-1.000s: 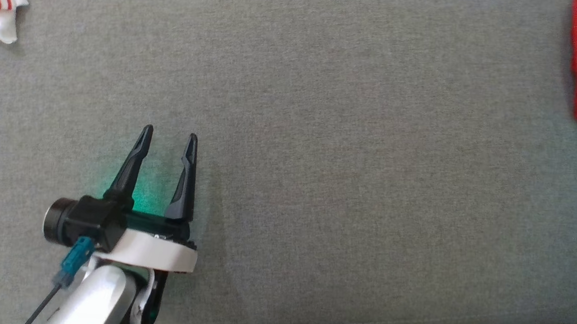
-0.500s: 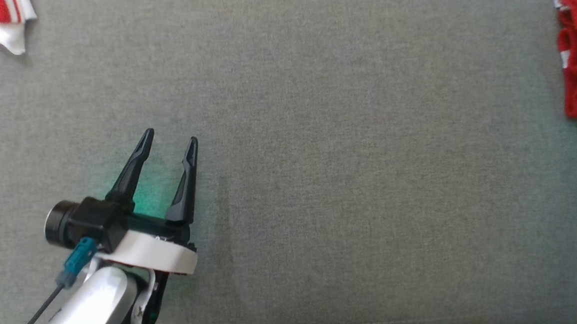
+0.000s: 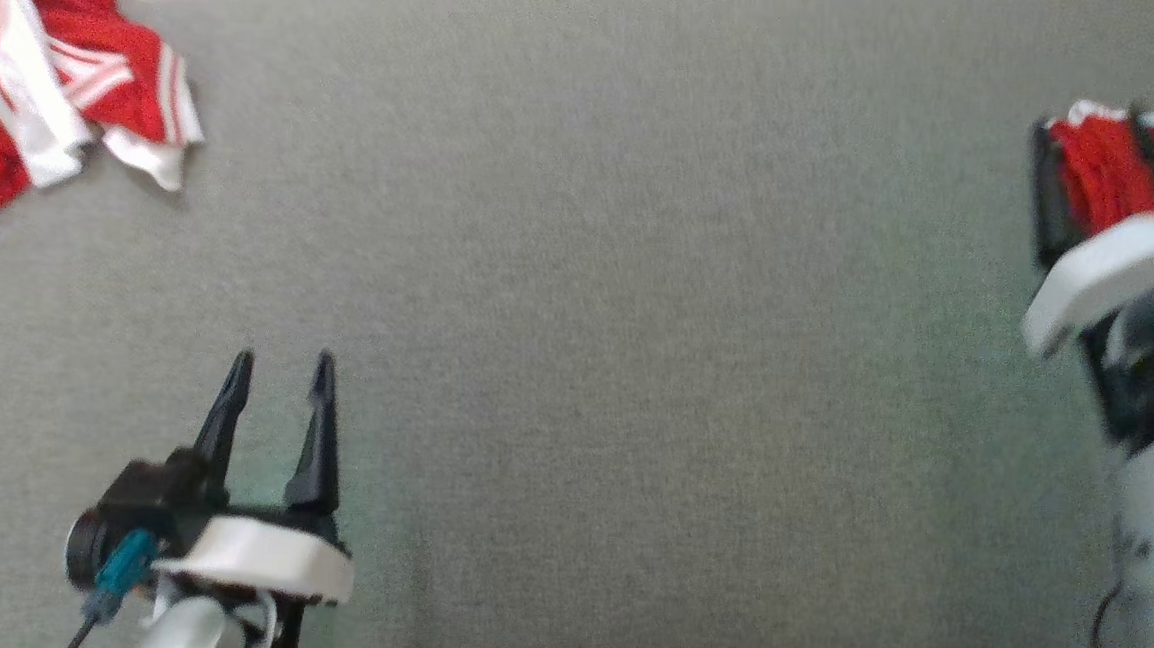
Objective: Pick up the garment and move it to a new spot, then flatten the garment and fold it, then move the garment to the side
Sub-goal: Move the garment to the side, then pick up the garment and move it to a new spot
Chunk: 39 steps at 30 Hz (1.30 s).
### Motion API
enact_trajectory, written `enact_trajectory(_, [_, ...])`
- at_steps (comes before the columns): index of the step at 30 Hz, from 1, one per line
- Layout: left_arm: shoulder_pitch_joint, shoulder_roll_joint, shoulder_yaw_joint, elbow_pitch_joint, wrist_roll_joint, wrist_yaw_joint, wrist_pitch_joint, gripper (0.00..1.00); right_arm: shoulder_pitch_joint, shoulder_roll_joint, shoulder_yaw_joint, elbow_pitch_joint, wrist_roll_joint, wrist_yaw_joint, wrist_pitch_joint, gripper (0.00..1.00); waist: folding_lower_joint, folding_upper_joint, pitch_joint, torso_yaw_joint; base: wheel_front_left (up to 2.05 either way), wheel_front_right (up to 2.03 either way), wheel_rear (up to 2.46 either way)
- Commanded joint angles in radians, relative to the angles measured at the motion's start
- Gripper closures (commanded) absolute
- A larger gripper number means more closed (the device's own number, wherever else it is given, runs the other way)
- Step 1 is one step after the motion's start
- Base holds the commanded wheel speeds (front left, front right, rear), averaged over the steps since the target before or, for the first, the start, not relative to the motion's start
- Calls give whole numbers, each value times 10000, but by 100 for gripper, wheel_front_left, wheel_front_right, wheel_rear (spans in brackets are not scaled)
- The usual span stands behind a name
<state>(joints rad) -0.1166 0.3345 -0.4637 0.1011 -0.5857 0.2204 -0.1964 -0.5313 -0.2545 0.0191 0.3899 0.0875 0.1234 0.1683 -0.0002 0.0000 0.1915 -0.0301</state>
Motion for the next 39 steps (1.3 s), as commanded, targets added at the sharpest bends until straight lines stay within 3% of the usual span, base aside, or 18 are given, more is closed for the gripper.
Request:
enact_trajectory(1, [-29, 132, 473, -174, -62, 78, -139, 0, 144, 68, 142, -473, 93, 73, -109, 0, 2, 0, -678, 304, 0, 0, 0])
enact_trajectory(10, [1230, -8, 622, 355, -531, 212, -305, 0, 3306, 1583, -197, -1838, -183, 73, -969, 0, 2, 0, -2060, 780, 0, 0, 0])
enact_trajectory(14, [1585, -72, 605, 427, -614, 213, -366, 0, 4420, 1974, -324, -2255, -368, 73, -1441, 0, 2, 0, -2306, 911, 0, 0, 0])
enact_trajectory(25, [1812, -140, 401, 610, -612, 121, -409, 0, 6070, 2040, 256, -2697, 176, 73, -2361, 0, 2, 0, -2577, 1046, 0, 0, 0])
enact_trajectory(39, [1771, -108, 228, 554, -571, 94, -392, 0, 6288, 2042, 414, -2721, 417, 73, -2414, 0, 2, 0, -2599, 997, 0, 0, 0])
